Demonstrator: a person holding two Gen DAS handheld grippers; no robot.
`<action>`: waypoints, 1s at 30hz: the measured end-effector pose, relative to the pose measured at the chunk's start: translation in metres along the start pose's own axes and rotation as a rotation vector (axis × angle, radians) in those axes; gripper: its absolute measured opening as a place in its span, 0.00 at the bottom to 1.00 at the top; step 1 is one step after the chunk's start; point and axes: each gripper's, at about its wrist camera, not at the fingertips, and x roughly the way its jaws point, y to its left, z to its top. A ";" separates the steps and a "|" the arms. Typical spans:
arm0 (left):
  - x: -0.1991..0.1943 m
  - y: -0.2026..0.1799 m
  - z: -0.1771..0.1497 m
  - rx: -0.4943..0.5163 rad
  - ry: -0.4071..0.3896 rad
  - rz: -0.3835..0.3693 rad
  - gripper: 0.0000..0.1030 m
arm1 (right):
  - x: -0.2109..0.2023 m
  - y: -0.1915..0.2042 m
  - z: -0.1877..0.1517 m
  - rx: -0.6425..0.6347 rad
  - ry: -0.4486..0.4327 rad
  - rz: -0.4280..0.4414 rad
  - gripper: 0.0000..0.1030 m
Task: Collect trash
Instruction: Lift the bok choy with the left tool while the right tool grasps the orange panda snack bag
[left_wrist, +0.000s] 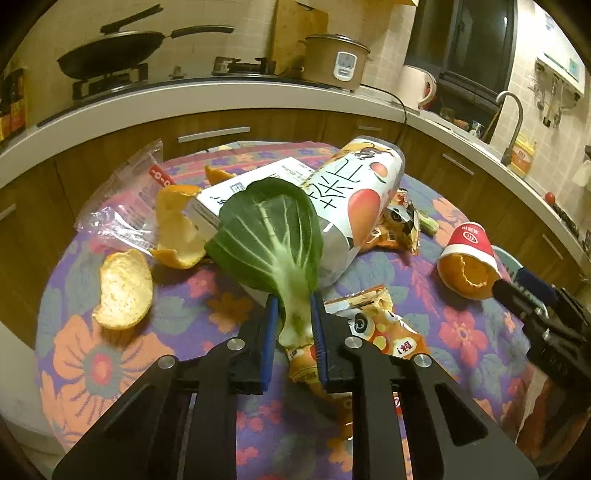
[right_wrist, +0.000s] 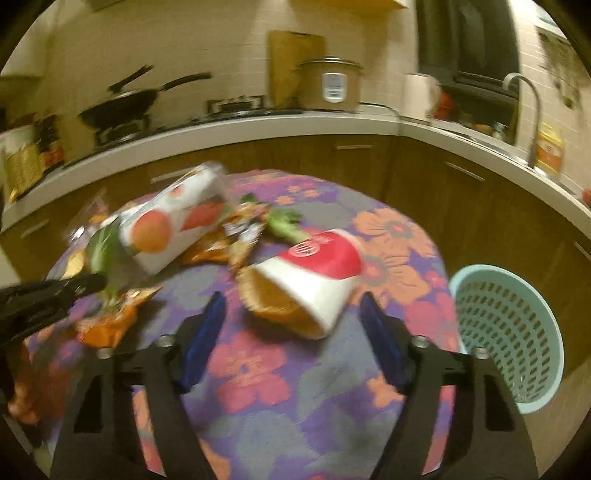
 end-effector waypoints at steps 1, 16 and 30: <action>0.000 -0.001 0.000 0.004 -0.002 -0.001 0.16 | 0.005 0.004 -0.001 -0.018 0.021 0.011 0.51; -0.014 0.022 -0.002 -0.067 -0.021 -0.107 0.02 | 0.015 0.035 0.014 -0.080 0.137 0.178 0.49; -0.031 0.045 -0.012 -0.112 -0.071 -0.160 0.60 | 0.055 0.089 0.006 -0.006 0.315 0.256 0.49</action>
